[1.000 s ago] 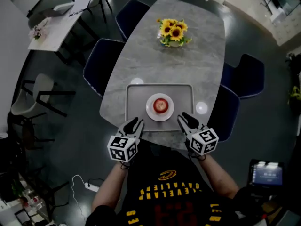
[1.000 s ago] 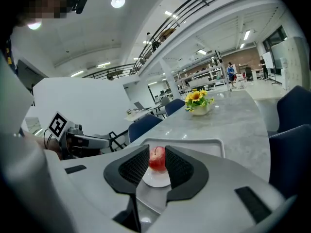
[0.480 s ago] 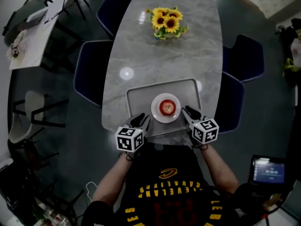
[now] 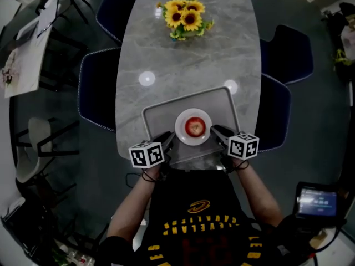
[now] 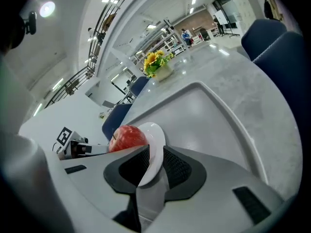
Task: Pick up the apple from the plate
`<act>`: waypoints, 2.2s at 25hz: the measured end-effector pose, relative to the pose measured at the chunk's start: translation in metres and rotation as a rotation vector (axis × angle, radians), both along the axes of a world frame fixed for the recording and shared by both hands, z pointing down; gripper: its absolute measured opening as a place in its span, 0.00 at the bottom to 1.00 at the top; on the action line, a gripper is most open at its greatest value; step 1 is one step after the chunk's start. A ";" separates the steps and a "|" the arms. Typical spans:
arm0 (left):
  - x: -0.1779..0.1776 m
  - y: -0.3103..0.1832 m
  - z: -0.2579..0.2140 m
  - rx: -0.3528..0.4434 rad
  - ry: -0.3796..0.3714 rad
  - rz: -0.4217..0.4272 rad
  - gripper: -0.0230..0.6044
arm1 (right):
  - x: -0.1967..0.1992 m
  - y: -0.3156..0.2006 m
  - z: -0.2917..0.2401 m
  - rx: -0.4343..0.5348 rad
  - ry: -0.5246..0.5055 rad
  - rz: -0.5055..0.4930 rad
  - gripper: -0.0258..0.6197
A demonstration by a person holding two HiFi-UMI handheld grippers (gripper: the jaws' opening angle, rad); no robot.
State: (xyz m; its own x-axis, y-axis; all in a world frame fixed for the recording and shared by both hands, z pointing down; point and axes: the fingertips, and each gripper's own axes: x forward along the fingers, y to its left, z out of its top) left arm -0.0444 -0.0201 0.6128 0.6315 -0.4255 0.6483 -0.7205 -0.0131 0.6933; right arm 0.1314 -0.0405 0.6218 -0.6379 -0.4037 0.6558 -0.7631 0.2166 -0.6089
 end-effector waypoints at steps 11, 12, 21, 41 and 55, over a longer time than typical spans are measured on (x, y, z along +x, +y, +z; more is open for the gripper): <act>0.004 0.004 0.016 -0.048 0.015 0.018 0.18 | -0.001 -0.002 0.009 -0.048 -0.034 -0.026 0.18; 0.005 0.006 0.015 -0.053 0.027 0.018 0.18 | -0.001 -0.001 0.009 -0.056 -0.036 -0.021 0.18; 0.016 0.007 0.015 -0.102 0.135 0.005 0.18 | -0.008 0.001 0.009 -0.107 -0.105 -0.005 0.18; 0.021 0.005 0.019 -0.152 0.194 -0.046 0.09 | -0.019 0.002 0.012 -0.231 -0.186 -0.065 0.10; 0.021 0.007 0.017 -0.188 0.243 -0.080 0.08 | -0.017 0.000 0.010 -0.298 -0.292 -0.002 0.09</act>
